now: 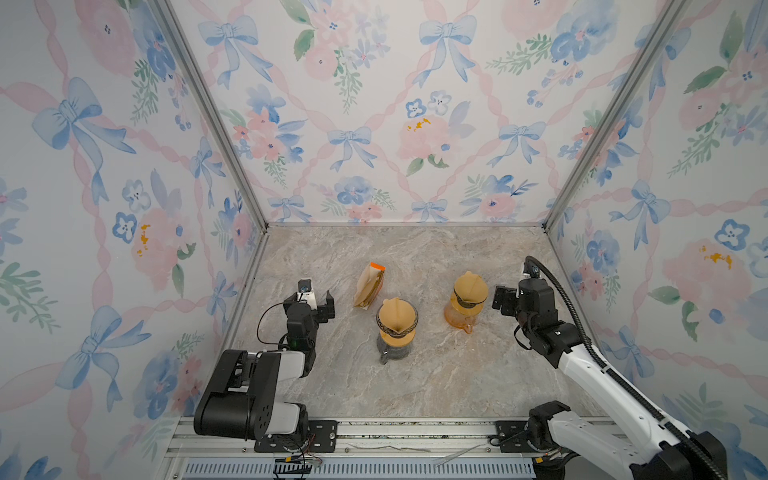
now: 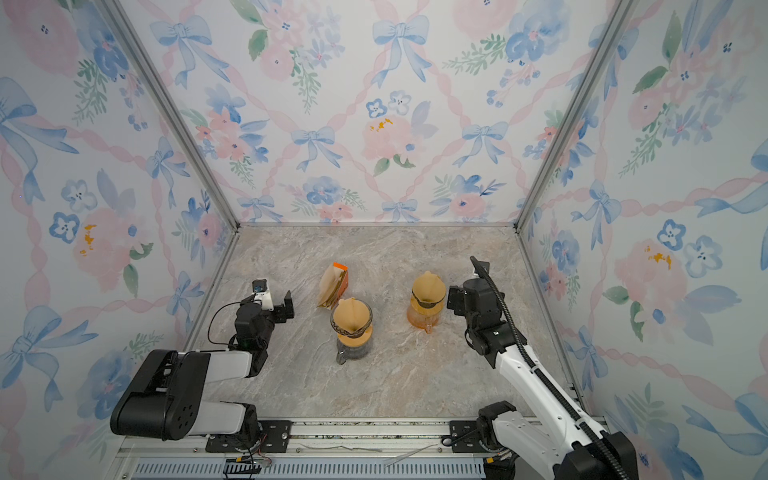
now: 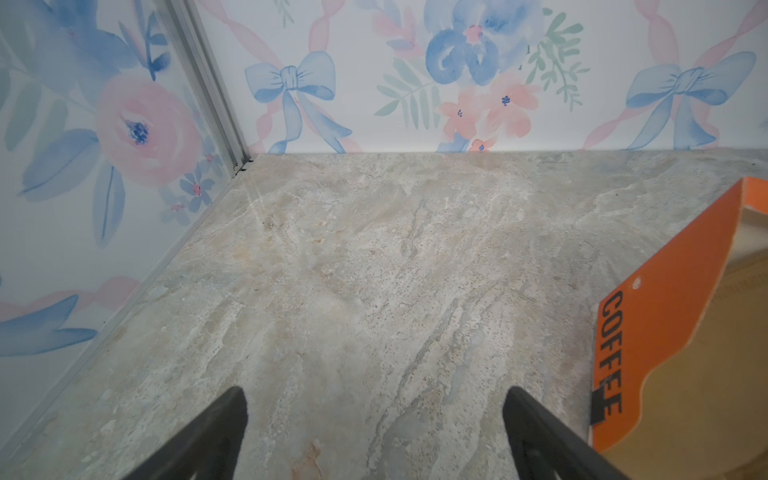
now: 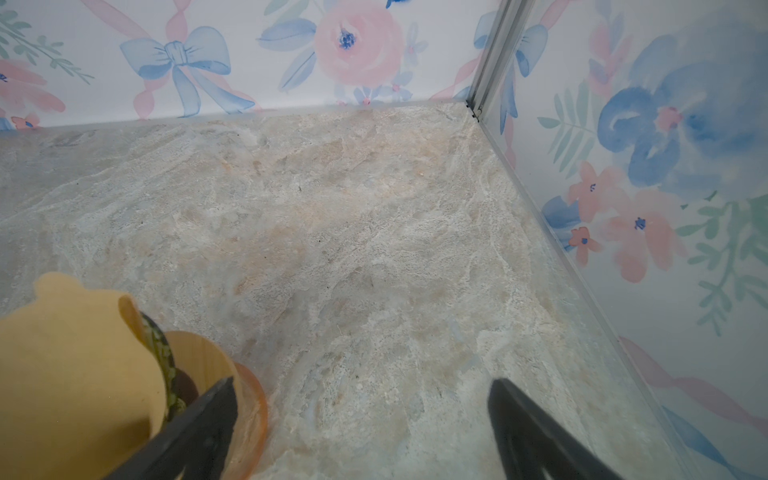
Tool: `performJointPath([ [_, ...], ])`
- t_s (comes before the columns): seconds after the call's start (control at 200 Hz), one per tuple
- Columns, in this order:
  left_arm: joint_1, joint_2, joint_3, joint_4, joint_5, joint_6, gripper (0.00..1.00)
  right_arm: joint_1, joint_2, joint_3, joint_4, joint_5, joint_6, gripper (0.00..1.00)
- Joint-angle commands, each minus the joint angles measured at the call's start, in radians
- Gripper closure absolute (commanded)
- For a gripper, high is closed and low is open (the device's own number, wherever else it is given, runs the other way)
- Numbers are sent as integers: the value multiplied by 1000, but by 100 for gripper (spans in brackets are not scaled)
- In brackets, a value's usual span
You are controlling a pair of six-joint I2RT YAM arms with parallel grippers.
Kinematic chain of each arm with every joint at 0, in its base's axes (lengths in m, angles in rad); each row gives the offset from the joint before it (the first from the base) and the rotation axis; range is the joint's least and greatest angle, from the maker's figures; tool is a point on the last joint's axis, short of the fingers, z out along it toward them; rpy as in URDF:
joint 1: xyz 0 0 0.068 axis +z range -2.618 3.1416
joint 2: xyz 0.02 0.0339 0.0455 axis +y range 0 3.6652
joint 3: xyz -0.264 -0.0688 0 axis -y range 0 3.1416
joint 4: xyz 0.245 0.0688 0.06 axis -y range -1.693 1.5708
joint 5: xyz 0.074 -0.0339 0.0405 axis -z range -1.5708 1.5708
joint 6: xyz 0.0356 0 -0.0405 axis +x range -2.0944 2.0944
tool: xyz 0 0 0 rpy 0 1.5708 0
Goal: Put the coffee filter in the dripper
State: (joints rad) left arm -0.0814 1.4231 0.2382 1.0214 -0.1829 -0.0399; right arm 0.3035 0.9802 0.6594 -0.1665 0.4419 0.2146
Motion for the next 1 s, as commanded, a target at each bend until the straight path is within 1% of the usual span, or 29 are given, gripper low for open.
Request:
performJointPath([
  [0.0,17,67,-28,185,34,36,2,-15,2,-30,84,4,-34,4],
  [0.13,21,160,-50,321,61,49,2,-32,23,-66,157,4,-51,4],
  [0.195,24,141,-29,250,59,39,2,-43,41,-83,195,-5,-62,4],
  [0.295,46,146,2,190,100,26,2,-75,68,-93,240,-39,-63,4],
  [0.335,54,148,2,197,116,24,2,-83,80,-100,269,-48,-69,4],
  [0.42,50,149,1,199,110,28,2,-92,112,-114,334,-54,-92,4],
  [0.645,48,147,-2,202,105,29,2,-123,256,-107,459,-42,-123,4],
  [0.79,48,147,-2,201,105,29,2,-145,338,-118,576,-49,-152,4],
  [0.995,48,147,-1,201,105,29,2,-207,397,-128,670,-86,-172,4],
])
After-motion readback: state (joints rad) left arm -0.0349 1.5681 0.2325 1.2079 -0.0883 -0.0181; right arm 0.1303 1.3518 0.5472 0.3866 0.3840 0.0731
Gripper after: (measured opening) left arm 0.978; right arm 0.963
